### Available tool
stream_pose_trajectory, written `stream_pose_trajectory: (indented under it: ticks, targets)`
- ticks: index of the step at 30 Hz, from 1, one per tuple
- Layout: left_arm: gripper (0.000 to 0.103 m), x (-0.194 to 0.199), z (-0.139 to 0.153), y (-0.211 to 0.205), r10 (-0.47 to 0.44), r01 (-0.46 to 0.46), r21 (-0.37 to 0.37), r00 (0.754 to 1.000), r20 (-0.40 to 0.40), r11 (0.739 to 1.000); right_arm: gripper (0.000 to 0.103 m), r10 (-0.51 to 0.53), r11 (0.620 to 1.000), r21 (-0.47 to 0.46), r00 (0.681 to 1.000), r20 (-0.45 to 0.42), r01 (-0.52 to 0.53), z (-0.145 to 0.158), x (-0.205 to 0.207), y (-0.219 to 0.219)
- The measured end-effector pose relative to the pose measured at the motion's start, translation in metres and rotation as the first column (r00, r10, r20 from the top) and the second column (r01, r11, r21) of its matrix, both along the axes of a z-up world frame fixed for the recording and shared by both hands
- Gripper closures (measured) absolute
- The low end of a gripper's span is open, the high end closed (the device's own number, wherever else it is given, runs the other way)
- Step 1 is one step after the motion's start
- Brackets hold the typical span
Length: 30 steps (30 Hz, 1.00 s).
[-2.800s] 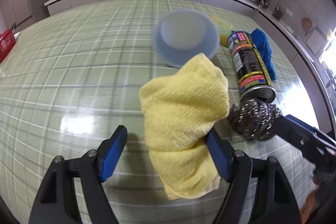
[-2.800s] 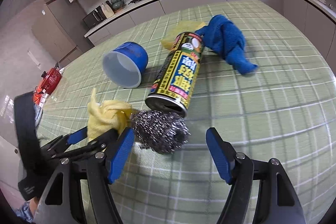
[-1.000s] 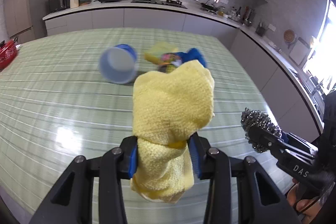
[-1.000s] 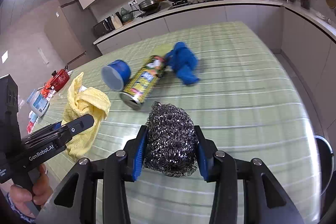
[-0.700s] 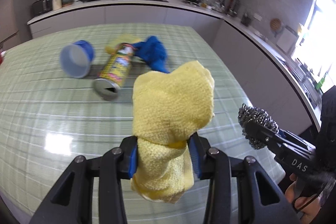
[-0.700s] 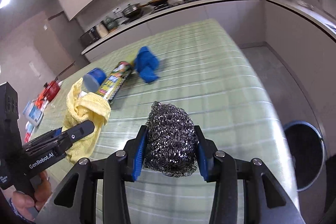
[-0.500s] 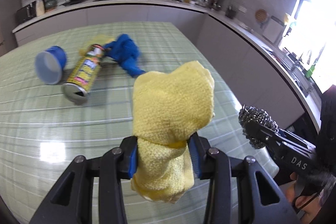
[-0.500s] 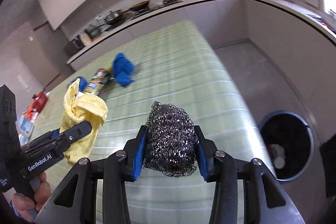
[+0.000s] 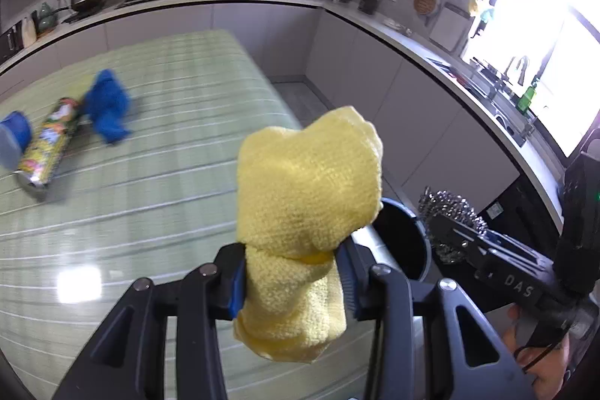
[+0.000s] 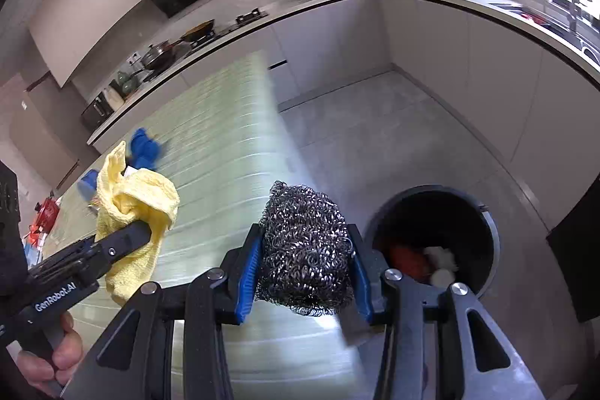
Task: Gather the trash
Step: 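Carry the yellow cloth and steel wool over the black bin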
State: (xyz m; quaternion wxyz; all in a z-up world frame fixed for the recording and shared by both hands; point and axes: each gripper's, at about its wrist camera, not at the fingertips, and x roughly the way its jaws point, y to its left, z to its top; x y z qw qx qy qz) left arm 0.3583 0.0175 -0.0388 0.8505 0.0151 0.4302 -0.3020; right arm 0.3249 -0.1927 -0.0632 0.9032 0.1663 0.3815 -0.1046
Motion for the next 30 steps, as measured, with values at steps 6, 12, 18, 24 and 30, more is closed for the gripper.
stream_pose_trajectory:
  ticks: [6, 12, 18, 24, 30]
  targets:
    - [0.061, -0.015, -0.015, -0.097, -0.020, 0.021, 0.014, 0.998, -0.062, 1.000, 0.058, -0.030, 0.999, -0.013, 0.998, -0.062, 0.030, -0.018, -0.017, -0.093]
    - [0.061, -0.018, -0.042, -0.164, -0.005, 0.015, 0.081, 0.994, -0.114, 0.997, 0.058, -0.008, 1.000, 0.009, 0.992, -0.130, 0.009, -0.050, -0.014, -0.152]
    - [0.057, -0.017, -0.067, -0.195, 0.044, -0.021, 0.159, 0.989, -0.138, 0.987, 0.058, 0.037, 0.998, 0.055, 0.981, -0.192, -0.027, -0.084, -0.002, -0.182]
    - [0.046, -0.014, -0.076, -0.211, 0.066, -0.035, 0.191, 0.985, -0.160, 0.981, 0.056, 0.063, 0.995, 0.083, 0.976, -0.207, -0.047, -0.100, 0.013, -0.199]
    - [0.025, -0.012, -0.066, -0.218, 0.097, -0.064, 0.221, 0.985, -0.142, 0.973, 0.033, 0.049, 0.996, 0.089, 0.980, -0.195, -0.032, -0.100, 0.015, -0.210]
